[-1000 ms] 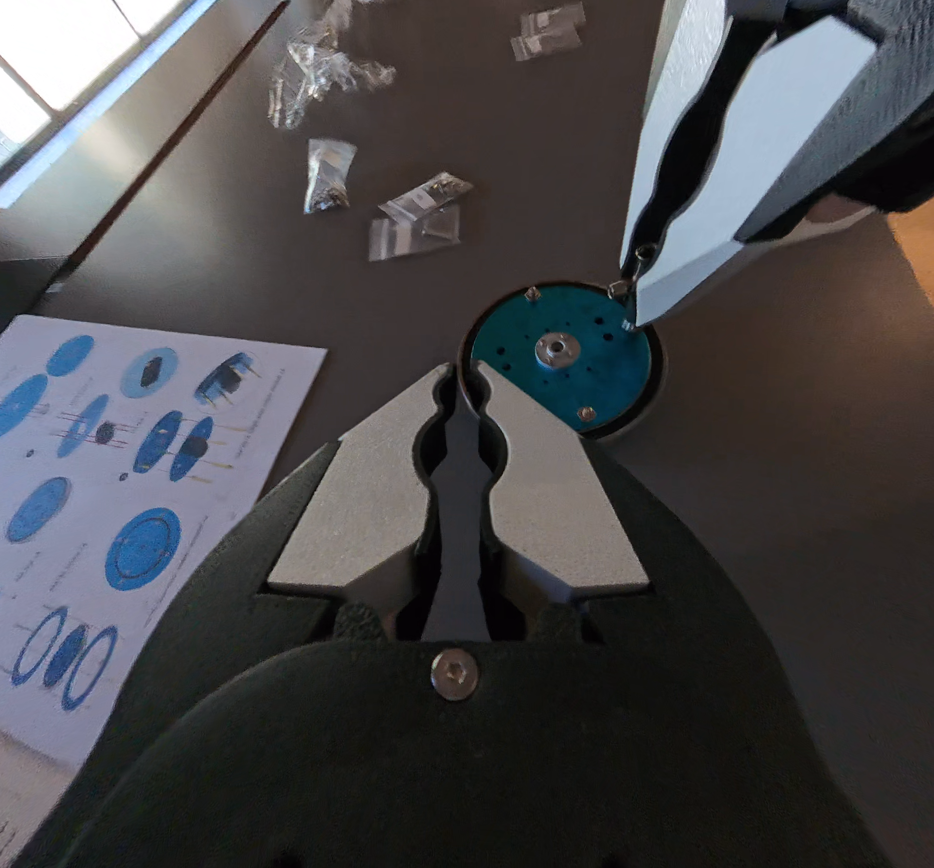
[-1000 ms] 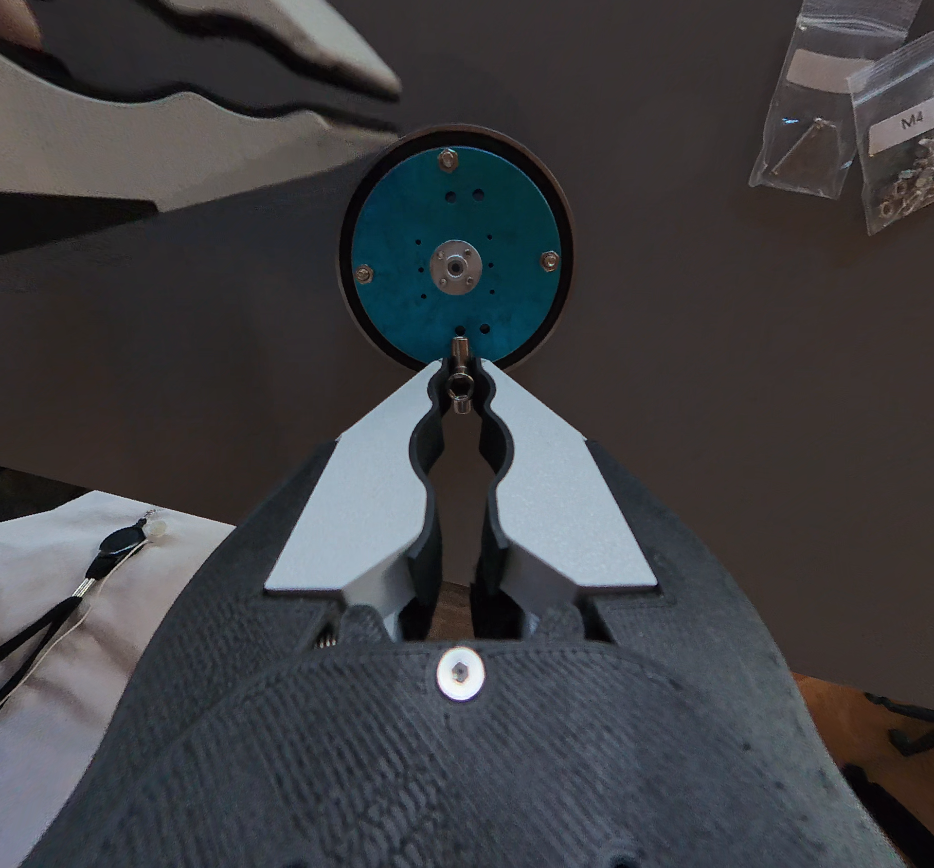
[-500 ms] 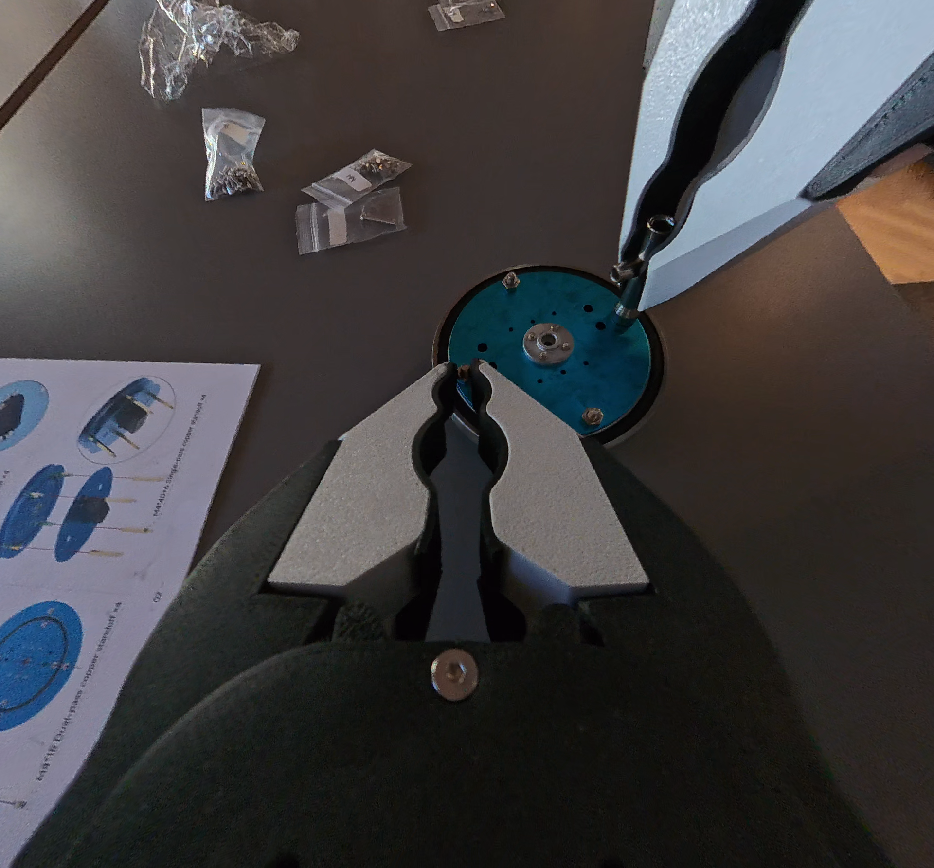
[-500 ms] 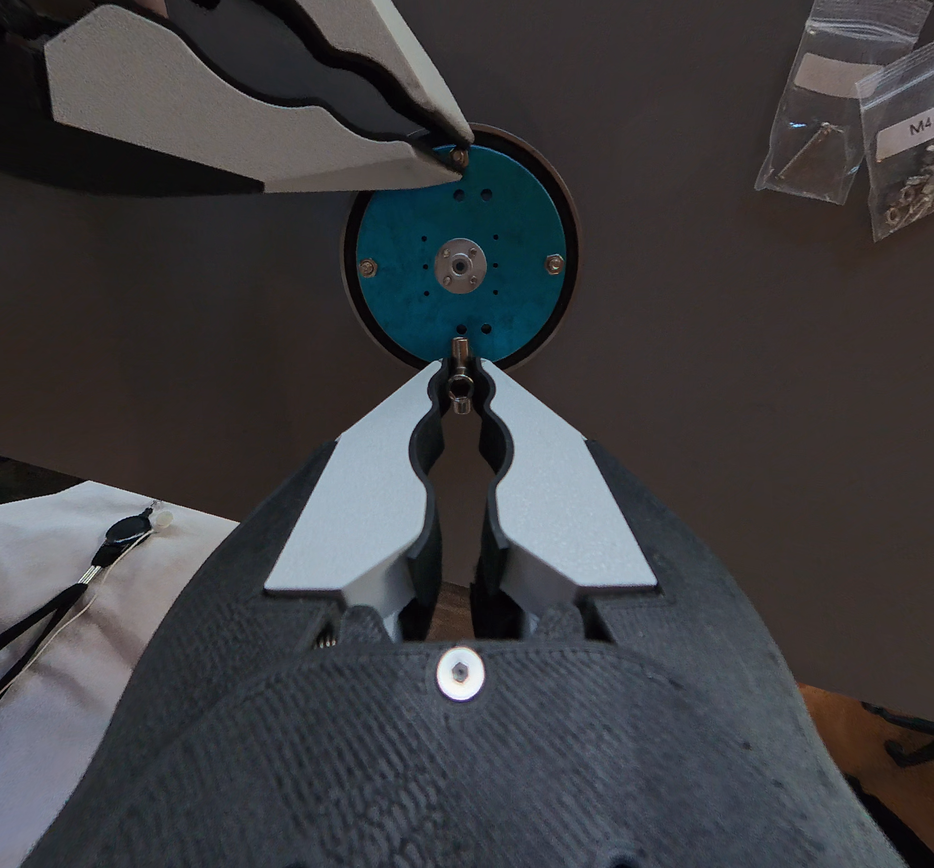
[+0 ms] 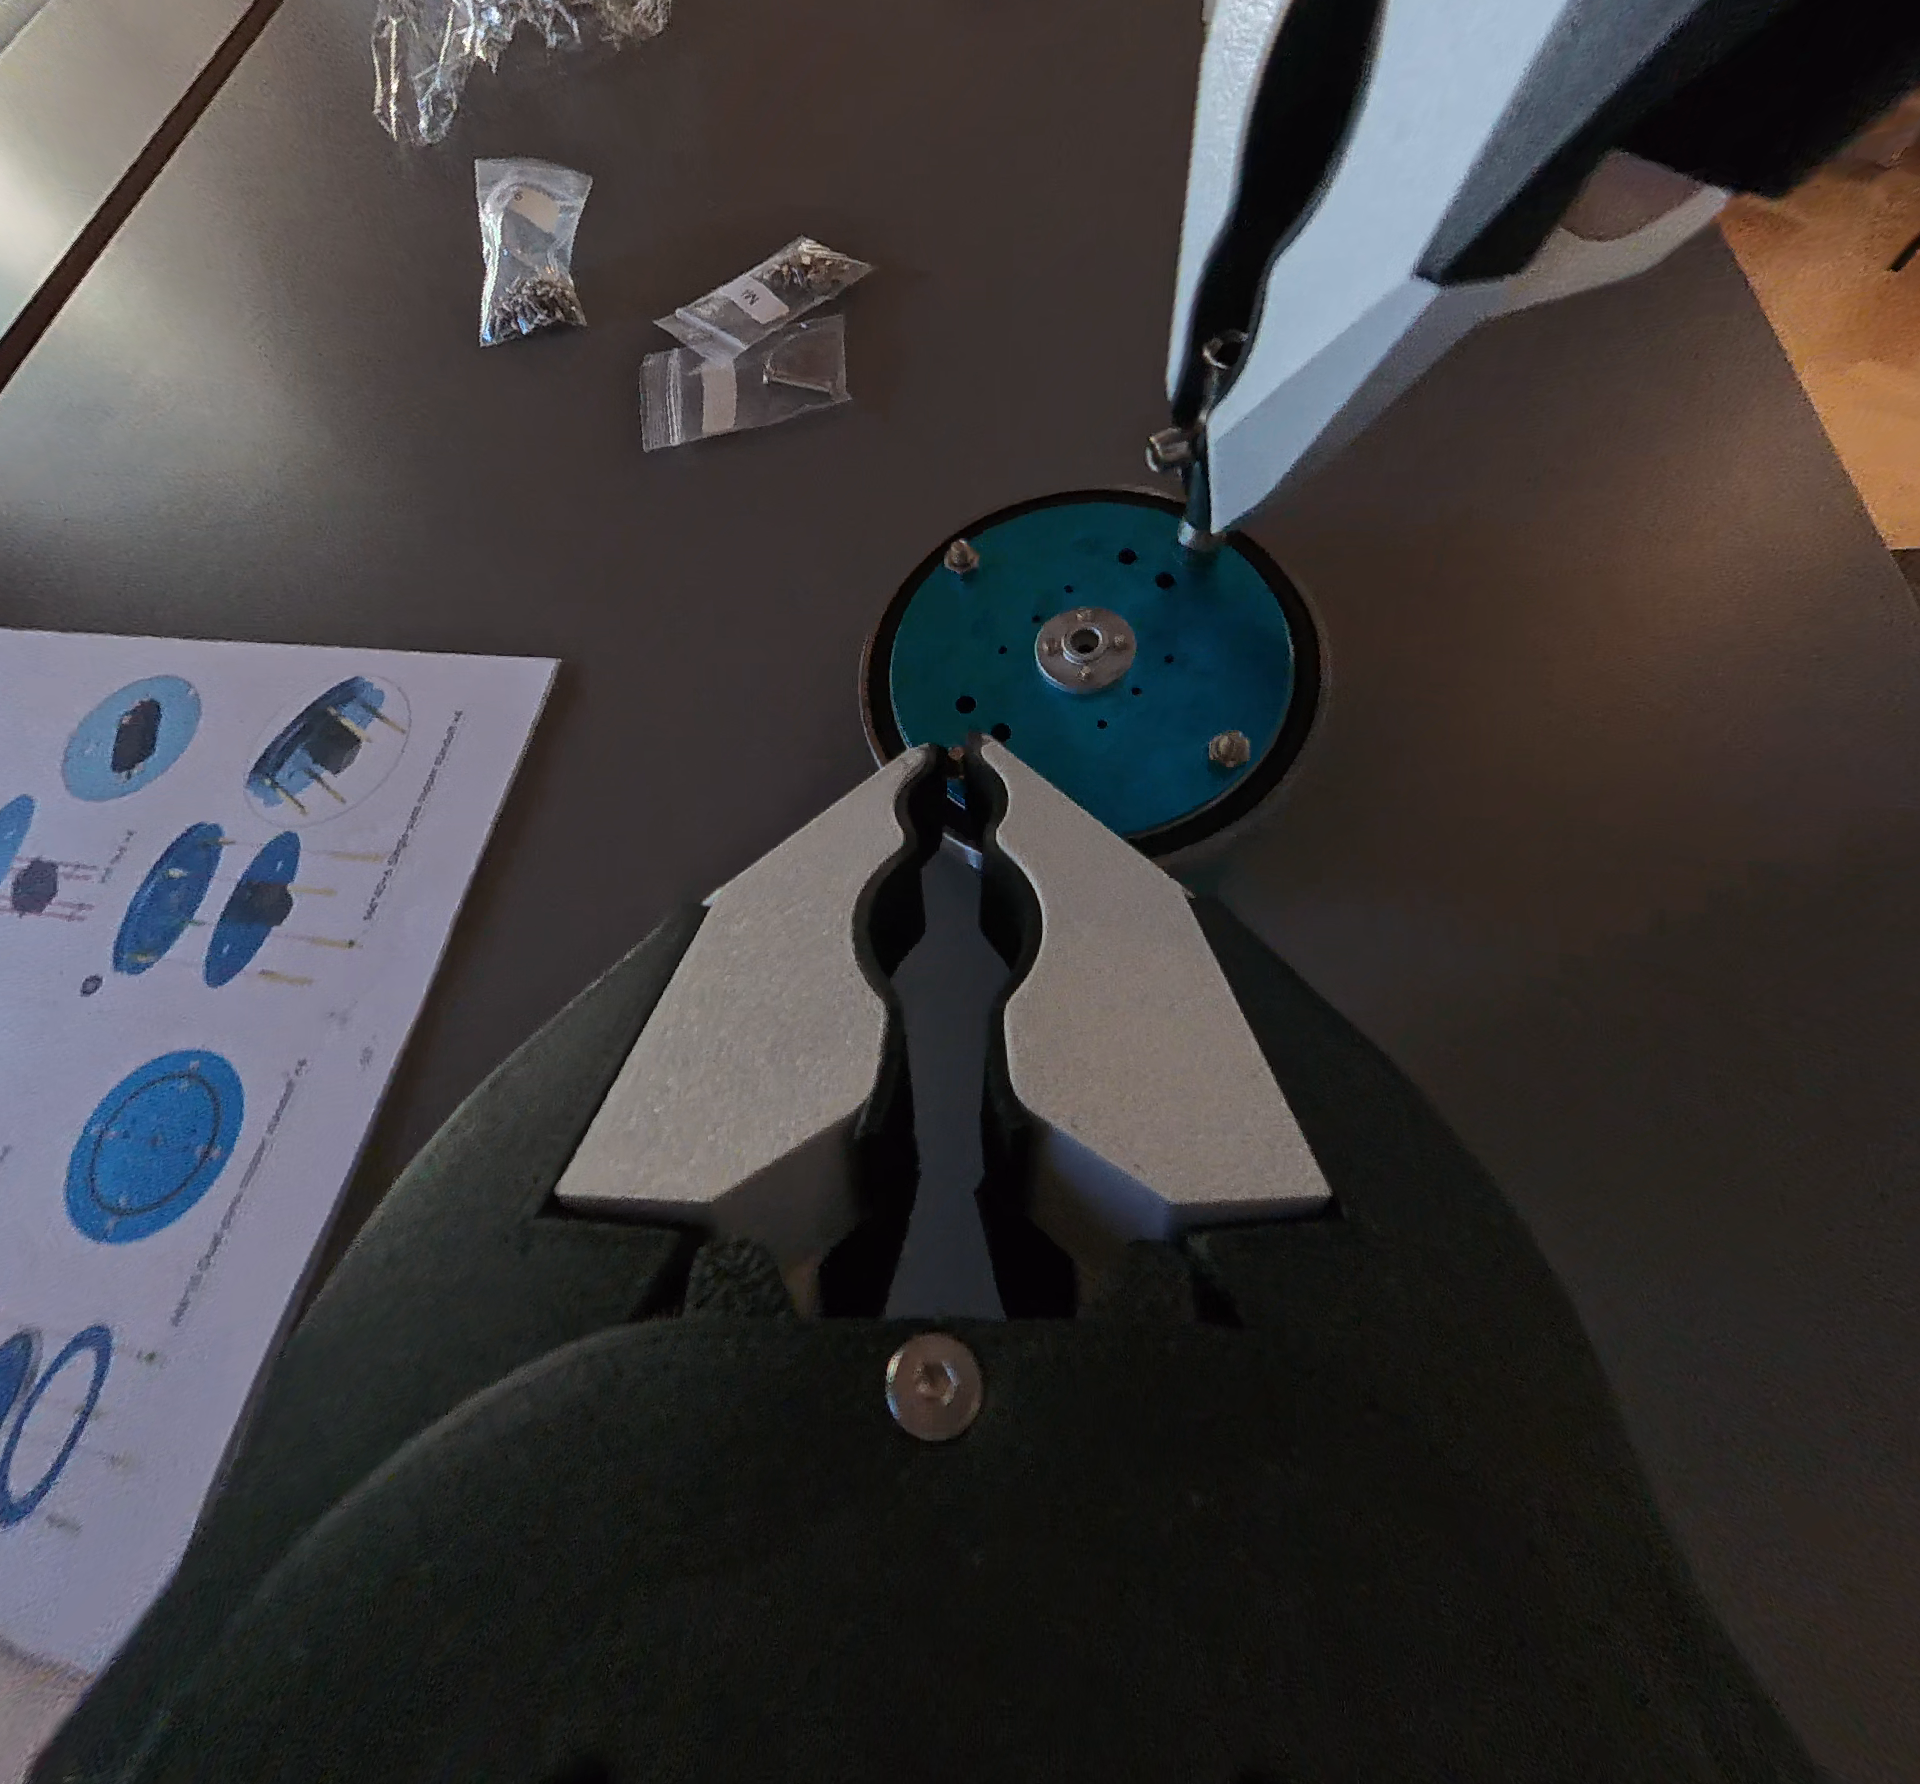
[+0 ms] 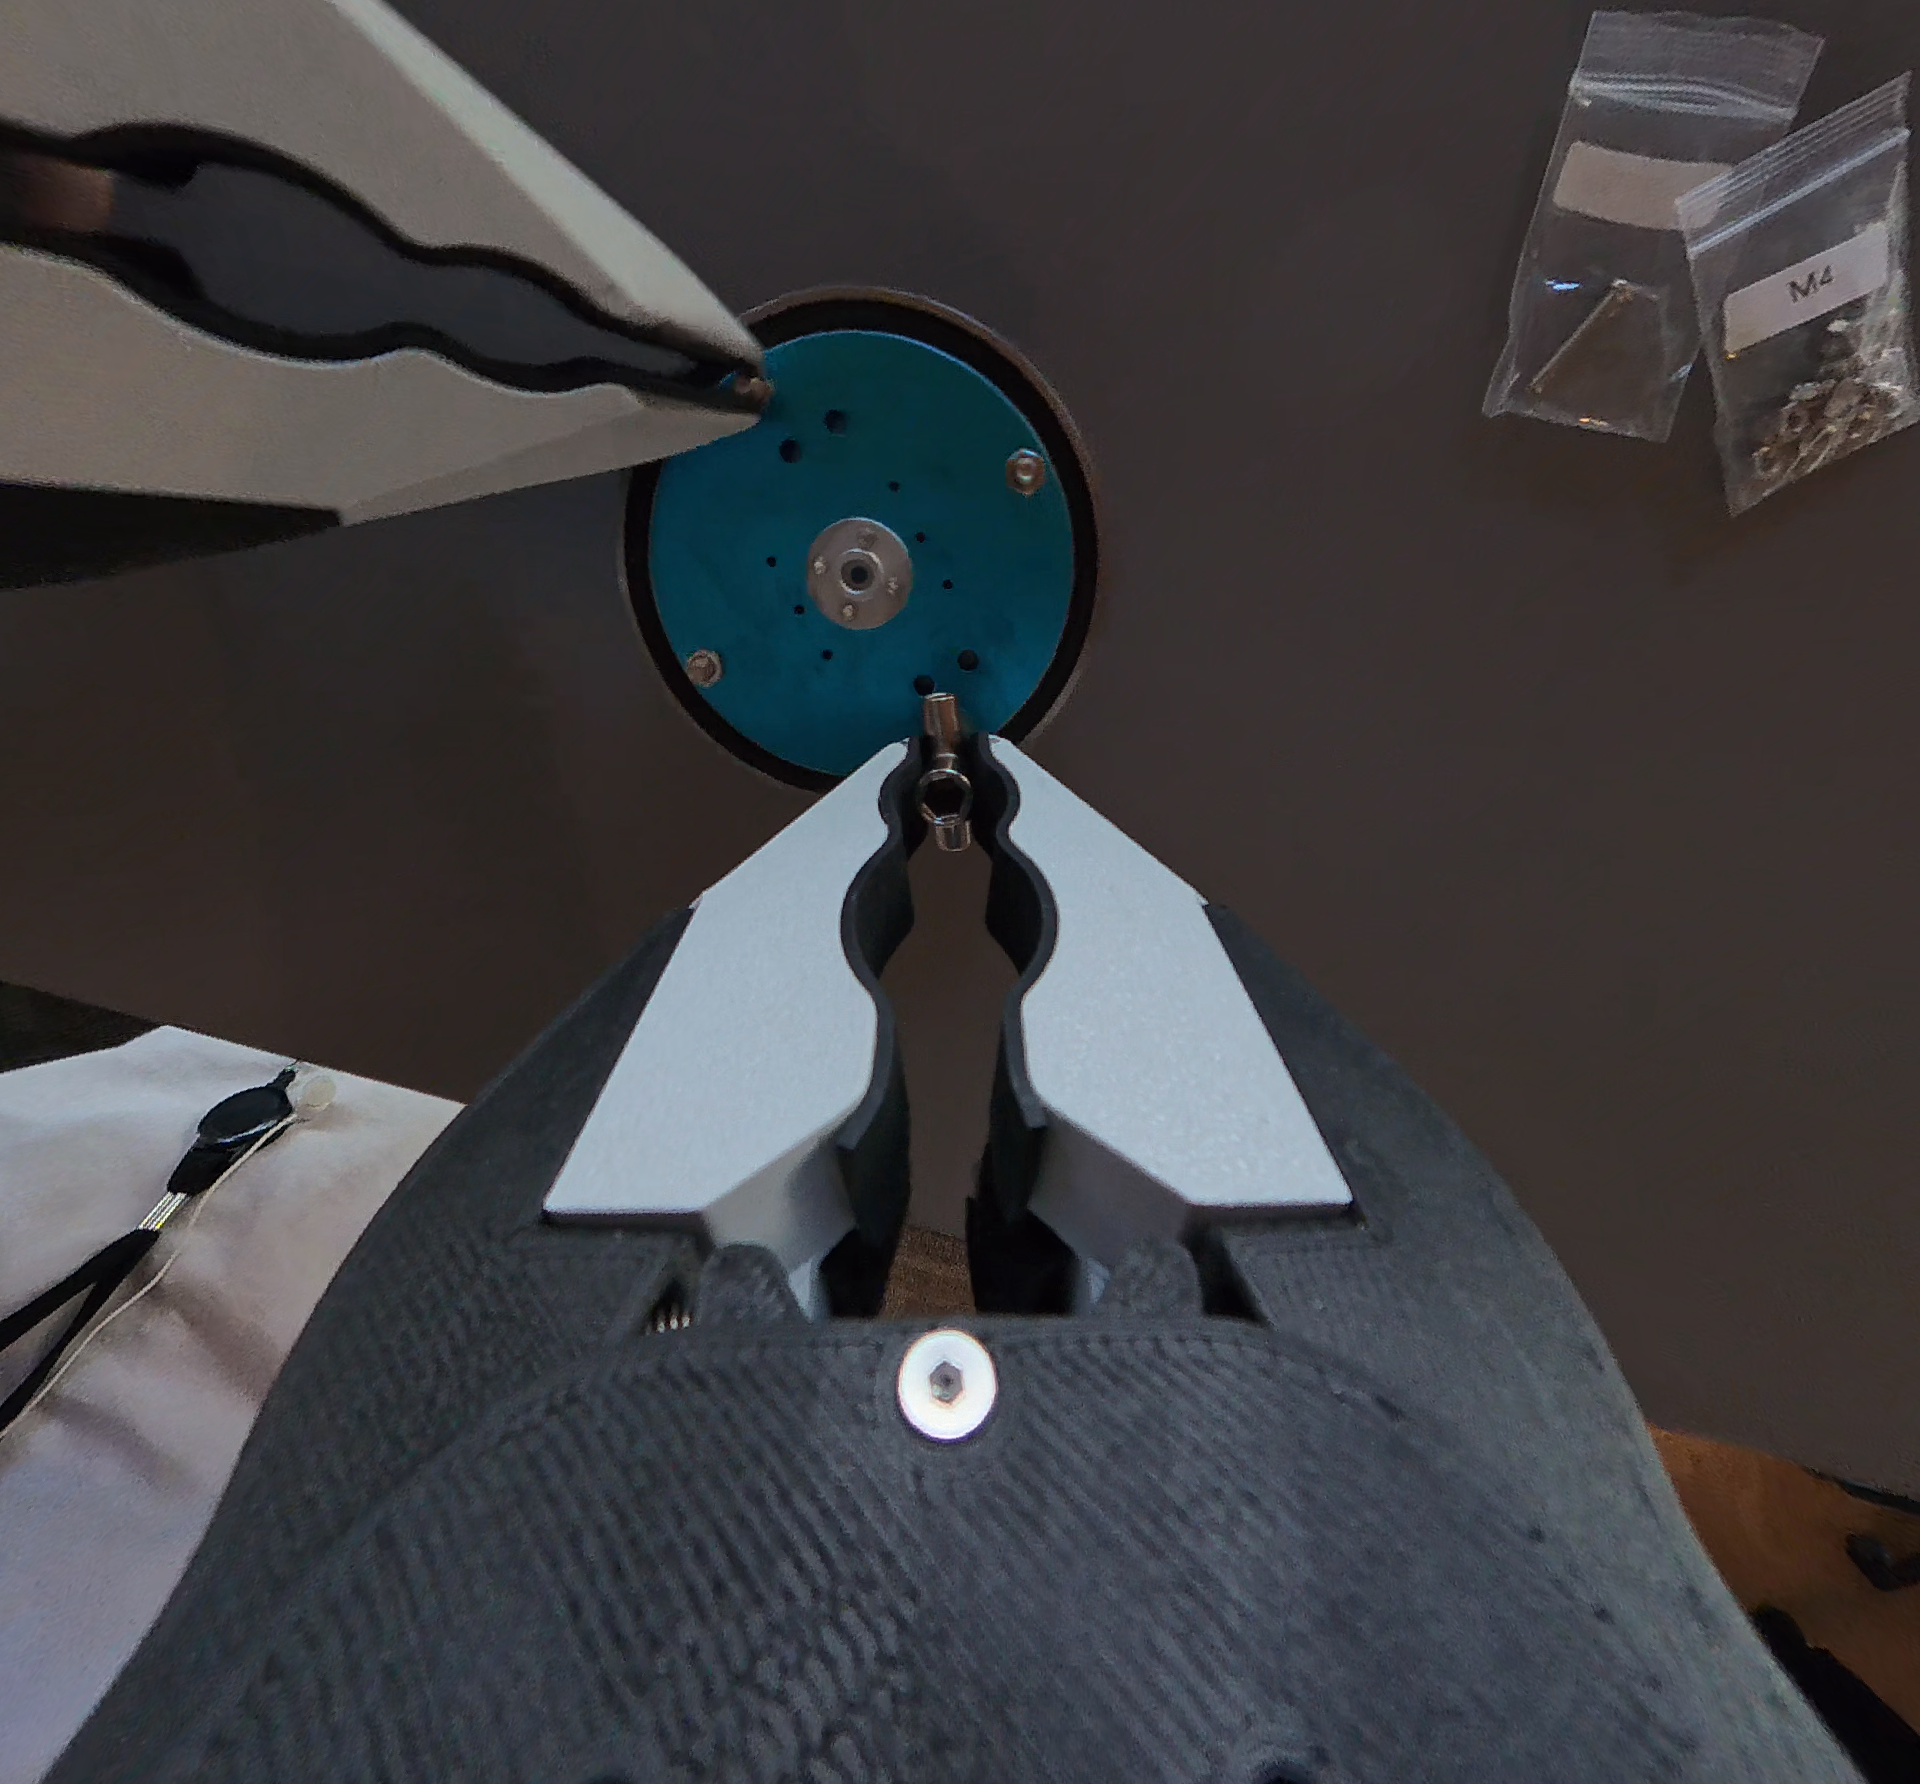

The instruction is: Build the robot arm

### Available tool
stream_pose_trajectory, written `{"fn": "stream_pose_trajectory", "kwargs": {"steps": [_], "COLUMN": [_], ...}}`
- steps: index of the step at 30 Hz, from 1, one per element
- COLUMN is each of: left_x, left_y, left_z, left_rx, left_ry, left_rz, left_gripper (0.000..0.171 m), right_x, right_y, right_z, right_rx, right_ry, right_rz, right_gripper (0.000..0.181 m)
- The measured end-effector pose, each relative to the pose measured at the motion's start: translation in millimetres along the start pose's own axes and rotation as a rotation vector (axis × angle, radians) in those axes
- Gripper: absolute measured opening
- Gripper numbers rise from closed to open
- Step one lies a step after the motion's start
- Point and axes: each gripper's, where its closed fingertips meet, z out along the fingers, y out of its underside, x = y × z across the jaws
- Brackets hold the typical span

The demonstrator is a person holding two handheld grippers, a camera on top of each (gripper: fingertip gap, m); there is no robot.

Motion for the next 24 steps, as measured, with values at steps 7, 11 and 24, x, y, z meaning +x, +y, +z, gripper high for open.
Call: {"fn": "stream_pose_trajectory", "kwargs": {"steps": [7, 11, 24], "left_x": [19, 45, 15], "left_y": [4, 2, -13], "left_z": [-11, -10, -21], "left_rx": [-0.036, -0.041, 0.106], "left_ry": [-0.038, 0.035, 0.153], "left_rz": [-0.017, -0.045, -0.175], "left_gripper": [0.001, 0.000, 0.017], "right_x": [8, 12, 13], "right_y": [-4, -6, -9], "right_z": [1, 1, 1], "right_rx": [-0.011, -0.016, -0.039], "right_ry": [0.005, 0.004, 0.004], "right_rz": [-0.004, -0.008, -0.057], "right_gripper": [0.008, 0.008, 0.008]}}
